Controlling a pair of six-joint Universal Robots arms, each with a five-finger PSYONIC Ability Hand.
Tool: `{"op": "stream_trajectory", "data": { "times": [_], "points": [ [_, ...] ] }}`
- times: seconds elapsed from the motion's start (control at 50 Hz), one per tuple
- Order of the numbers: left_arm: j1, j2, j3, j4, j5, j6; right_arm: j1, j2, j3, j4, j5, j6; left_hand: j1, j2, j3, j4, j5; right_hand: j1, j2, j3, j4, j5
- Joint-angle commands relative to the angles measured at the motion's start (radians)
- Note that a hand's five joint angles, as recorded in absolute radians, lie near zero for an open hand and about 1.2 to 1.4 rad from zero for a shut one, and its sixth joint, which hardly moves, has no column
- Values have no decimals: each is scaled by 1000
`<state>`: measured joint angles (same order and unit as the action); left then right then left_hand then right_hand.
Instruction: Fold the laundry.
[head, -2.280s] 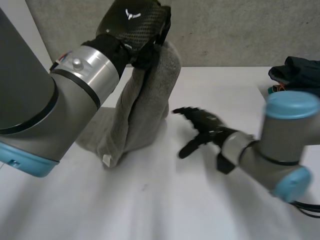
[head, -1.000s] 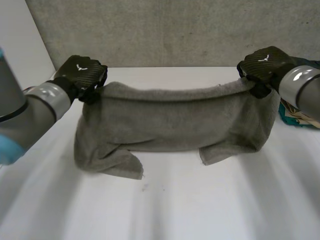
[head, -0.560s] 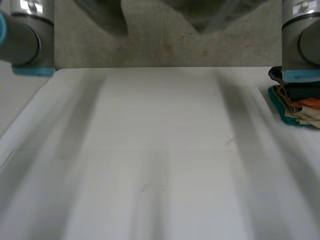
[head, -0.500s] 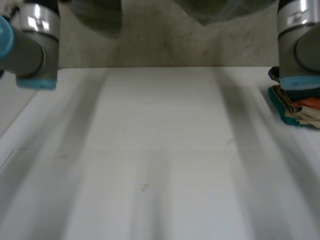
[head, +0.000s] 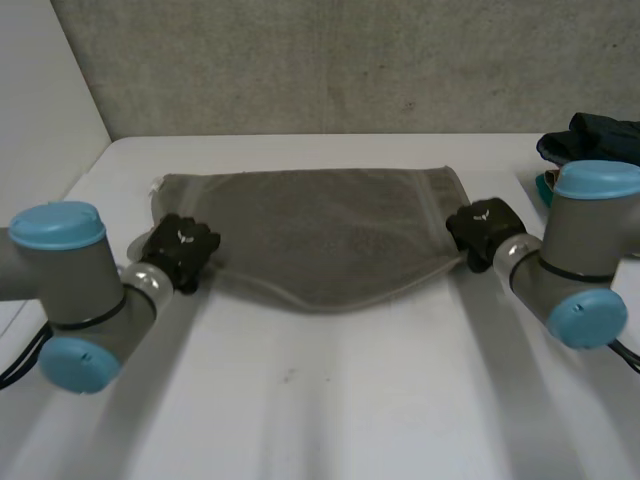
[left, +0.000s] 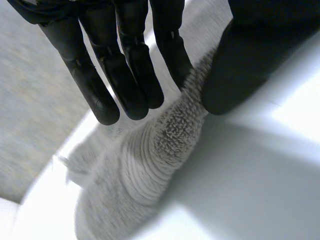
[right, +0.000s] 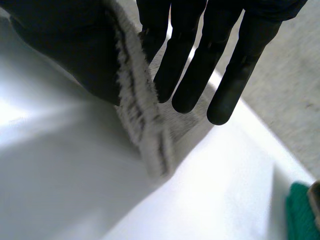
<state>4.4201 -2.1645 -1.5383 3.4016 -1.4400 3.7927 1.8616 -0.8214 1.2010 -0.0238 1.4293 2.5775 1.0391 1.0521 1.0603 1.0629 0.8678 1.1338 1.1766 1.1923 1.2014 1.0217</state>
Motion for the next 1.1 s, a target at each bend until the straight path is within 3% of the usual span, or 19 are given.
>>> {"op": "stream_trajectory", "data": {
  "times": [0.02,0.24,0.32,0.46,0.62,0.74,0.8,0.82,0.84,1.0,1.1],
  "points": [
    [8,140,-97,-53,1,32,-4,-154,201,1,-13,3,-531,-544,-553,-555,-535,262,220,204,195,200],
    [104,186,-8,-74,15,-19,-1,-177,278,-45,-15,7,-526,-539,-547,-550,-529,262,220,204,195,200],
    [139,163,46,-97,71,-50,1,-177,281,-45,-15,9,-514,-527,-536,-538,-518,262,220,204,195,200],
    [199,13,180,-175,216,-50,-2,-176,285,-45,-15,9,-494,-507,-515,-518,-497,262,220,204,195,200],
    [193,-178,394,-332,234,-39,2,-171,292,-47,-13,9,-494,-507,-515,-518,-497,262,220,204,195,200],
    [200,-247,483,-372,234,-33,-1,-173,295,-47,-13,7,-491,-504,-512,-515,-494,262,220,204,195,200],
    [203,-276,512,-377,231,-33,-2,-173,295,-47,-12,7,-222,-235,-244,-246,-226,262,220,204,195,200],
    [203,-279,517,-380,228,-33,-2,-174,293,-47,-7,6,-23,-36,-44,-47,-26,262,220,204,195,200],
    [199,-279,517,-386,219,-33,-4,-177,293,-47,-6,6,336,323,315,313,333,262,220,204,195,200],
    [180,-131,417,-426,106,-34,-4,-258,295,-22,-10,-14,357,344,336,333,354,262,220,204,195,200],
    [179,4,250,-519,67,-22,-2,-347,301,101,-13,-95,357,344,336,333,354,262,220,204,195,200]
  ]
}}
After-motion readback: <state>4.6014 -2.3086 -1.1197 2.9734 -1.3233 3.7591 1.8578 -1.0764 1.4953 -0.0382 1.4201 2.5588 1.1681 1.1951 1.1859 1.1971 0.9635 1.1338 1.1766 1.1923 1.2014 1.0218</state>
